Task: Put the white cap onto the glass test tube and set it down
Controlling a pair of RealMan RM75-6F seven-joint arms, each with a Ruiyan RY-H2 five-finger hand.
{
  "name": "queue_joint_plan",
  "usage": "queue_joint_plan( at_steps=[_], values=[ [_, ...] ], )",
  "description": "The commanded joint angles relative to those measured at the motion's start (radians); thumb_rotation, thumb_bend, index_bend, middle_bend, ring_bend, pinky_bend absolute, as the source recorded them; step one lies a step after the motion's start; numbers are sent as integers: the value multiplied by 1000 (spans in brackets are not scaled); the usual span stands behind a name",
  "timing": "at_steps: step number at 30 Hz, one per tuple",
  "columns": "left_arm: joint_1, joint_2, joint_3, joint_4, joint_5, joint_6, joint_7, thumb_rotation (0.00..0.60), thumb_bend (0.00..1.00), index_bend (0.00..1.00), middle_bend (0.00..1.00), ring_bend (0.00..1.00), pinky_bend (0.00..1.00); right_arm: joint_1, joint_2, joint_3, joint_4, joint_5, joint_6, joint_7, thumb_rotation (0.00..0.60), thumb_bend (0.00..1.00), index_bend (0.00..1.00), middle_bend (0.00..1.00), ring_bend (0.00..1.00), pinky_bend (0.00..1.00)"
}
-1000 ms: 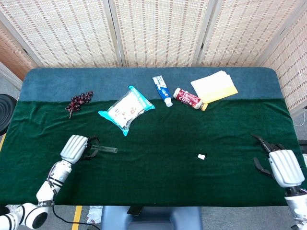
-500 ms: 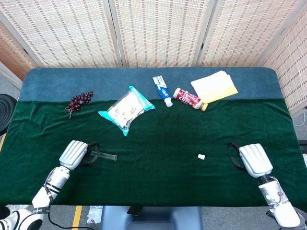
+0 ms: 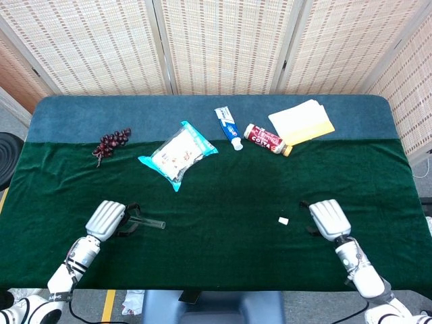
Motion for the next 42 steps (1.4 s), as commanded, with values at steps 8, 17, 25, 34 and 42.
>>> queue_joint_plan(
  at_steps=[8,17,25,34,42],
  values=[
    [6,2,0,2,-4,2,-4,600,469,637,1000,932,934,65,-106,13,91,14,-36,-5,600,270,401,1000,1000,1000],
    [9,6,-1,-3,-7,4,-3,600,469,637,1000,931,934,101,-146,18,113,14,-44,-23,600,271,401,1000,1000,1000],
    [12,8,-1,-5,-9,3,-2,600,469,637,1000,930,934,130,-159,37,96,19,-37,-31,600,271,401,1000,1000,1000],
    [14,6,2,-3,-11,-2,-3,600,469,637,1000,930,933,166,-168,52,84,57,-59,-81,600,270,401,1000,1000,1000],
    [16,4,3,6,-13,-6,-9,600,469,637,1000,929,934,186,-179,54,98,87,-71,-105,600,271,401,1000,1000,1000]
  ],
)
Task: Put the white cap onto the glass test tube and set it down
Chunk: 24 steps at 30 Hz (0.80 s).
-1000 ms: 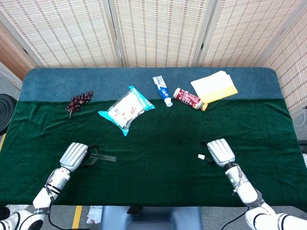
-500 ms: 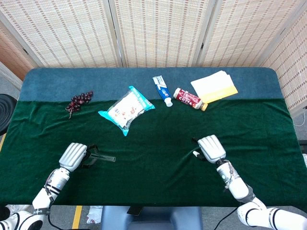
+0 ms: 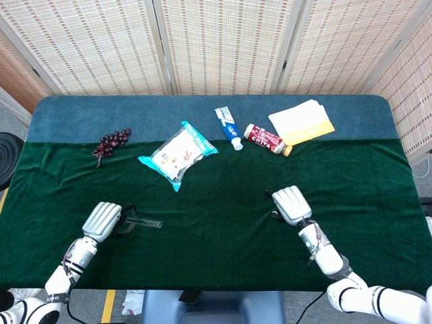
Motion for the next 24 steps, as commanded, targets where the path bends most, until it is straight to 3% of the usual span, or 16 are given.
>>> queue_joint_plan(
  at_steps=[1,11,17,24],
  values=[
    [0,-1,0,1,0,0,-1,600,469,637,1000,930,934,5,-4,2,4,7,0,-4,600,271,401,1000,1000,1000],
    [0,1,-4,-5,1,2,2,600,469,636,1000,930,934,11,3,0,-7,13,24,-11,600,271,401,1000,1000,1000],
    [3,11,-6,-13,-1,8,4,600,469,635,1000,930,934,-13,68,-5,-94,-21,76,26,600,270,401,1000,1000,1000],
    [3,14,-3,-25,-3,2,13,600,469,635,1000,929,934,-41,151,-54,-175,-31,70,38,600,270,423,1000,1000,1000]
  ],
)
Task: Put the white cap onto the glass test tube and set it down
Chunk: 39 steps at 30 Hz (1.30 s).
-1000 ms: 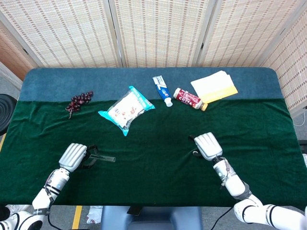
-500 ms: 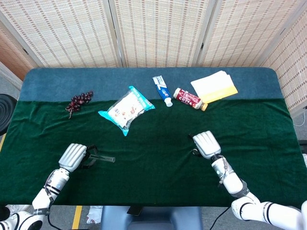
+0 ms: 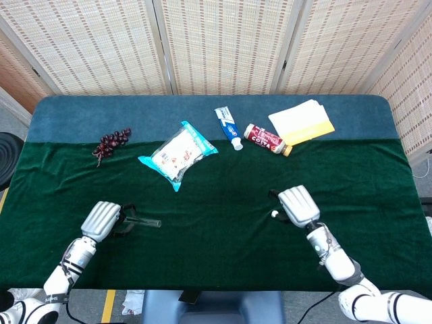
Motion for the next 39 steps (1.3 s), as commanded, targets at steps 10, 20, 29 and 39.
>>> queue_joint_plan(
  at_steps=[10,20,29,39],
  values=[
    [-2,-6,3,-4,-10,-14,16,600,470,634,1000,929,934,7,-27,-27,50,53,-62,-20,600,270,450,1000,1000,1000],
    [-2,-11,4,9,-16,-23,10,600,469,634,1000,930,934,34,-68,-15,97,88,-93,-38,600,270,466,1000,1000,1000],
    [-3,-14,6,14,-18,-31,8,600,469,634,1000,929,934,49,-72,-14,93,111,-106,-65,600,275,472,1000,1000,1000],
    [-3,-13,6,16,-21,-35,7,600,470,634,1000,929,934,61,-76,-16,90,136,-115,-91,600,343,488,1000,1000,1000]
  ],
)
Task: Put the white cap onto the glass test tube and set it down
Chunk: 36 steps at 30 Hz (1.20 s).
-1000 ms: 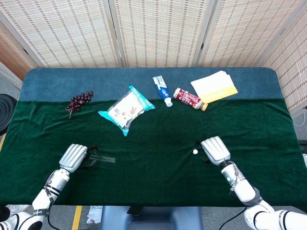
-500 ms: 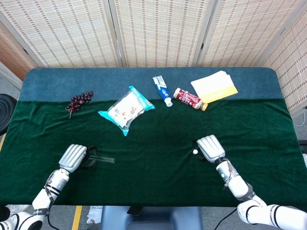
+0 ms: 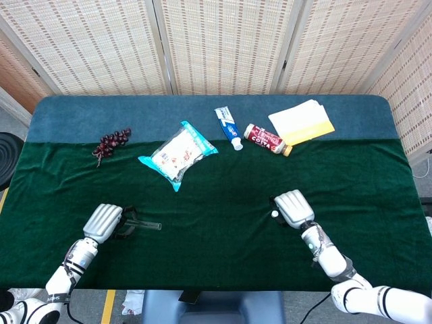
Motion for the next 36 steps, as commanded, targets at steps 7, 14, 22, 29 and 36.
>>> queue_joint_plan(
  at_steps=[7,14,22,29,36],
  values=[
    [1,1,1,0,-2,-2,0,600,470,634,1000,929,934,6,-3,-3,-1,14,-1,-12,600,363,504,1000,1000,1000],
    [1,-1,1,4,-2,-3,-2,600,471,634,1000,928,934,11,-2,-6,-5,29,-3,-27,600,396,524,1000,1000,1000],
    [3,-2,1,7,-4,-3,-5,600,471,634,1000,928,933,16,-2,-7,-7,47,-6,-39,600,473,590,1000,1000,1000],
    [4,11,-16,-5,-8,9,-35,600,471,636,1000,928,933,12,41,12,-69,38,4,28,600,570,676,1000,1000,1000],
    [-6,22,-41,-35,-23,-14,-161,600,471,638,1000,928,934,9,166,74,-264,-31,34,187,600,597,704,1000,1000,1000]
  ],
)
